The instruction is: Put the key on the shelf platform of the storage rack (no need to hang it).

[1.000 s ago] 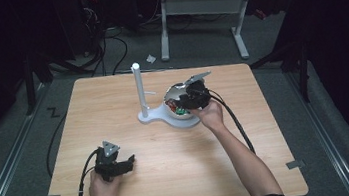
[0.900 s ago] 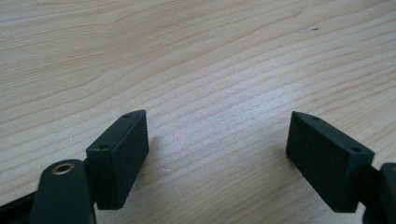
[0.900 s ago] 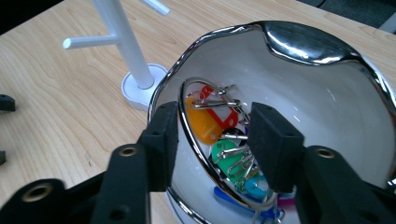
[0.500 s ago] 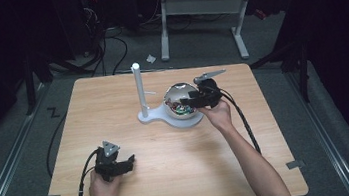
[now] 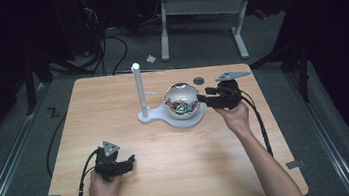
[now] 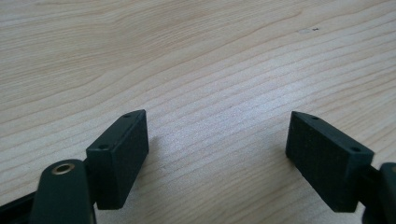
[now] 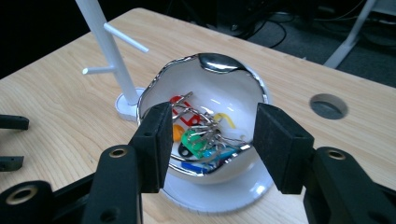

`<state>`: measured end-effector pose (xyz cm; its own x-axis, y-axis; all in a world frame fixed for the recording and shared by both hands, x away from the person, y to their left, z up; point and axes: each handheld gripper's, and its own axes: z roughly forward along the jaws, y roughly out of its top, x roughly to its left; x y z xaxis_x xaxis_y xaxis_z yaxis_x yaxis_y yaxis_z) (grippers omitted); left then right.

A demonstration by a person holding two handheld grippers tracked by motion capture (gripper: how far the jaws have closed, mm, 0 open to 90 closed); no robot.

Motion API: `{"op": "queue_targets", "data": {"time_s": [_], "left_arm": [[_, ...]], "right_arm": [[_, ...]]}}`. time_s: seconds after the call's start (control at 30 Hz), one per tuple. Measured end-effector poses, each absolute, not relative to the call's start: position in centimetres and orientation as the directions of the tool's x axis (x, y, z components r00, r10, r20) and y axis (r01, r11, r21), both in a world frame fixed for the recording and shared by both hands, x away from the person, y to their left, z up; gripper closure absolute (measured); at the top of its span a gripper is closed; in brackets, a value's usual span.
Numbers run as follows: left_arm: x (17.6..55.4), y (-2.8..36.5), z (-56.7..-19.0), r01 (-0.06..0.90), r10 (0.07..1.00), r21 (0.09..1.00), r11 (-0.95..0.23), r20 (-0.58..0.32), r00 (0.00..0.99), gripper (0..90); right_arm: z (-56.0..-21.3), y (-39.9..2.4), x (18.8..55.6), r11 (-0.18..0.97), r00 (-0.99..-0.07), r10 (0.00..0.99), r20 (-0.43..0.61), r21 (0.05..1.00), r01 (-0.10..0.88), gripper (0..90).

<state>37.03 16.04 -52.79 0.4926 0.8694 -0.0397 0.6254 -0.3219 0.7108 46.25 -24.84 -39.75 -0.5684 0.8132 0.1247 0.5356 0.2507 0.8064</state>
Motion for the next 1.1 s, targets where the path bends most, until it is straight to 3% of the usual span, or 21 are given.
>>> {"op": "queue_targets", "data": {"time_s": [0.8, 1.1], "left_arm": [[37.0, 16.0, -52.8, 0.626, 0.87, 0.711, -0.322, -0.04, 0.492, 21.7], [37.0, 16.0, -52.8, 0.626, 0.87, 0.711, -0.322, -0.04, 0.492, 21.7]], "right_arm": [[-37.7, -29.1, 41.4, 0.143, -0.526, 0.832, 0.177, 0.848, 0.511, 47.7], [-37.4, -29.5, 39.8, 0.16, -0.525, 0.837, 0.155, 0.848, 0.505, 46.8]]}}
